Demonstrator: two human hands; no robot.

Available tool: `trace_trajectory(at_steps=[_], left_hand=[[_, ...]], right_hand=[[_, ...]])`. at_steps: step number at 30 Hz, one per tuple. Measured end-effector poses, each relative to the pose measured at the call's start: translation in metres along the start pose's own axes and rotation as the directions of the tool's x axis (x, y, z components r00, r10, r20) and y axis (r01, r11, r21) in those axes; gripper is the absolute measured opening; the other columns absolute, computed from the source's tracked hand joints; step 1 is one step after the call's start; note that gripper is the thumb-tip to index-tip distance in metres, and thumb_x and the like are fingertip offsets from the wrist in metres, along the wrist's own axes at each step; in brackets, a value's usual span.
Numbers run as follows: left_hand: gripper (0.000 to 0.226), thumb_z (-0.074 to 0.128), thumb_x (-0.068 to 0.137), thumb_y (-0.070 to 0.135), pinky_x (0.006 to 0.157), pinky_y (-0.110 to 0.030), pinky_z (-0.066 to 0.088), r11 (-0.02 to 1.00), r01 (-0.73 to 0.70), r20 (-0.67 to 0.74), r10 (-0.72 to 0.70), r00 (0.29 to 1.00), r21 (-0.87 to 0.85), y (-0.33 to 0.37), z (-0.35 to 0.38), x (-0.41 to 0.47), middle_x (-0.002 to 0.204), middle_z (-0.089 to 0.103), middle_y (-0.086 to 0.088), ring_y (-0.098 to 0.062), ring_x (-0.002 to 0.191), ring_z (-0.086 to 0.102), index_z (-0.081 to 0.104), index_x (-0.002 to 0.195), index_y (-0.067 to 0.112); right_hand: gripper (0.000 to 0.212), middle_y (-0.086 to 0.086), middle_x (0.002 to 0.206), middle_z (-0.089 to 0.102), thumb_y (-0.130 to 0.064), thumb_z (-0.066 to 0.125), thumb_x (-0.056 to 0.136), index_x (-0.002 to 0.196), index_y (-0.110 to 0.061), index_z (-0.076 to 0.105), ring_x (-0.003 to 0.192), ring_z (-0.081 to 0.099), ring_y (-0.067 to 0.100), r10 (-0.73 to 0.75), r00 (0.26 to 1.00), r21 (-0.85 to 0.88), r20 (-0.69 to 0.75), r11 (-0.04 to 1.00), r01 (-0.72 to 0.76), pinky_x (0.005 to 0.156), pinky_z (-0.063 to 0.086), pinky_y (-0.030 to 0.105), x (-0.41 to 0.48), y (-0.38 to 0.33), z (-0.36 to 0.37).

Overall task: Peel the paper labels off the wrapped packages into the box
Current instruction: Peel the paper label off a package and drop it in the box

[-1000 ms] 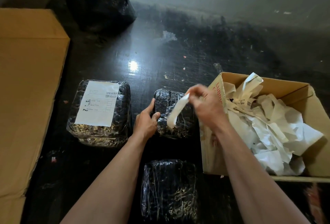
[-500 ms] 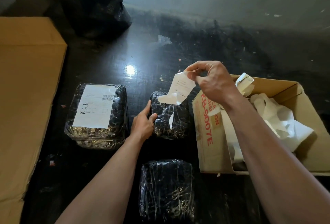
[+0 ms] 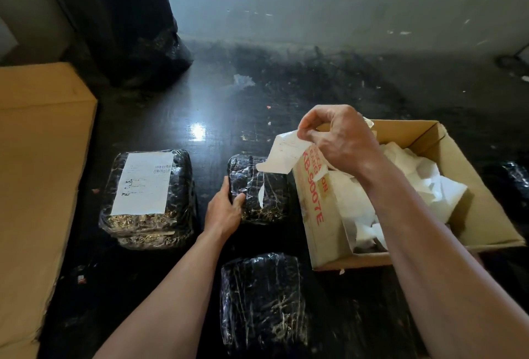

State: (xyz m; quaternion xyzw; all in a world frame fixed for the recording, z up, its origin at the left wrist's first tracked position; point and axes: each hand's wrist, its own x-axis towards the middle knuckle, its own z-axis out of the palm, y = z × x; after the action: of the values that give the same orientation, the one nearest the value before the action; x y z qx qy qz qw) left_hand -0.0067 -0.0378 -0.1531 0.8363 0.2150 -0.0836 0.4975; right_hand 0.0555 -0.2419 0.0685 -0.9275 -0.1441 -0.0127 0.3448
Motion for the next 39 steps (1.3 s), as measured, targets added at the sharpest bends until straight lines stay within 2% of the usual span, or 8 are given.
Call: trace_trajectory(at_steps=[8, 11, 13, 18, 23, 29, 35, 39], left_hand=[[0.061, 0.053, 0.103, 0.036, 0.11, -0.046, 0.04, 0.984, -0.129, -0.204, 0.152, 0.967, 0.122, 0.055, 0.009, -0.035, 0.149, 0.051, -0.014, -0.031, 0.137, 0.049, 0.033, 0.157, 0.016], [0.06, 0.054, 0.102, 0.038, 0.113, -0.048, 0.042, 0.961, -0.275, -0.148, 0.275, 0.95, 0.021, 0.091, 0.029, -0.052, 0.151, 0.05, -0.01, -0.027, 0.138, 0.048, 0.035, 0.156, 0.019], [0.062, 0.053, 0.101, 0.043, 0.11, -0.05, 0.045, 0.947, -0.319, -0.093, 0.313, 0.945, -0.049, 0.116, 0.045, -0.064, 0.151, 0.051, -0.007, -0.025, 0.136, 0.051, 0.034, 0.156, 0.023], [0.059, 0.049, 0.103, 0.043, 0.105, -0.048, 0.048, 0.942, -0.335, -0.001, 0.335, 0.942, -0.036, 0.154, 0.083, -0.094, 0.144, 0.056, -0.007, -0.028, 0.128, 0.056, 0.029, 0.158, 0.032], [0.067, 0.051, 0.103, 0.033, 0.103, -0.042, 0.049, 0.954, -0.295, -0.001, 0.295, 0.955, -0.06, 0.155, 0.108, -0.111, 0.14, 0.058, -0.003, -0.026, 0.122, 0.059, 0.015, 0.16, 0.041], [0.062, 0.05, 0.105, 0.03, 0.106, -0.035, 0.047, 0.965, -0.197, -0.022, 0.196, 0.98, -0.173, 0.153, 0.114, -0.114, 0.151, 0.05, 0.004, -0.019, 0.128, 0.056, 0.021, 0.157, 0.047], [0.058, 0.05, 0.105, 0.03, 0.086, -0.009, 0.043, 0.958, -0.194, -0.054, 0.187, 0.981, -0.212, 0.151, 0.116, -0.115, 0.154, 0.045, 0.011, -0.005, 0.119, 0.055, 0.026, 0.156, 0.044], [0.057, 0.049, 0.106, 0.028, 0.057, 0.0, 0.042, 0.956, -0.184, -0.06, 0.174, 0.983, -0.228, 0.154, 0.118, -0.119, 0.136, 0.055, 0.016, 0.015, 0.08, 0.053, 0.027, 0.156, 0.044]], right_hand=[[0.001, -0.002, 0.114, 0.07, -0.023, 0.074, 0.092, 0.092, -0.023, 0.075, 0.1, 0.062, 0.013, 0.057, 0.988, -0.03, -0.147, 0.998, -0.062, 0.084, 0.056, 0.03, -0.039, 0.022, -0.049], [0.008, -0.004, 0.111, 0.061, -0.021, 0.074, 0.092, 0.099, -0.017, 0.077, 0.098, 0.056, 0.01, 0.081, 0.978, -0.074, -0.193, 0.993, -0.097, 0.071, 0.042, 0.012, -0.053, 0.039, -0.069], [0.009, -0.004, 0.108, 0.066, -0.02, 0.073, 0.093, 0.101, -0.017, 0.077, 0.094, 0.06, 0.011, 0.102, 0.978, -0.104, -0.184, 0.987, -0.123, 0.069, 0.043, 0.013, -0.059, 0.053, -0.08], [0.008, -0.003, 0.095, 0.074, -0.017, 0.071, 0.091, 0.088, -0.023, 0.076, 0.095, 0.068, 0.02, 0.179, 0.973, -0.178, -0.147, 0.963, -0.204, 0.091, 0.057, 0.046, -0.07, 0.089, -0.095], [0.009, 0.0, 0.098, 0.075, -0.013, 0.072, 0.092, 0.095, -0.021, 0.074, 0.091, 0.07, 0.016, 0.18, 0.982, -0.168, -0.064, 0.968, -0.188, 0.086, 0.061, 0.039, -0.078, 0.114, -0.105], [0.014, -0.002, 0.099, 0.072, -0.02, 0.079, 0.088, 0.098, -0.022, 0.069, 0.09, 0.07, 0.015, 0.197, 0.98, -0.137, 0.04, 0.972, -0.189, 0.085, 0.06, 0.036, -0.071, 0.129, -0.109], [0.007, 0.002, 0.107, 0.074, -0.015, 0.074, 0.092, 0.097, -0.017, 0.078, 0.095, 0.07, 0.019, 0.158, 0.982, -0.153, 0.1, 0.978, -0.142, 0.088, 0.06, 0.036, -0.059, 0.138, -0.106], [0.016, 0.002, 0.113, 0.071, -0.006, 0.069, 0.092, 0.101, -0.02, 0.071, 0.1, 0.069, 0.023, 0.088, 0.995, -0.201, 0.037, 0.976, -0.079, 0.084, 0.062, 0.037, -0.051, 0.142, -0.108]])
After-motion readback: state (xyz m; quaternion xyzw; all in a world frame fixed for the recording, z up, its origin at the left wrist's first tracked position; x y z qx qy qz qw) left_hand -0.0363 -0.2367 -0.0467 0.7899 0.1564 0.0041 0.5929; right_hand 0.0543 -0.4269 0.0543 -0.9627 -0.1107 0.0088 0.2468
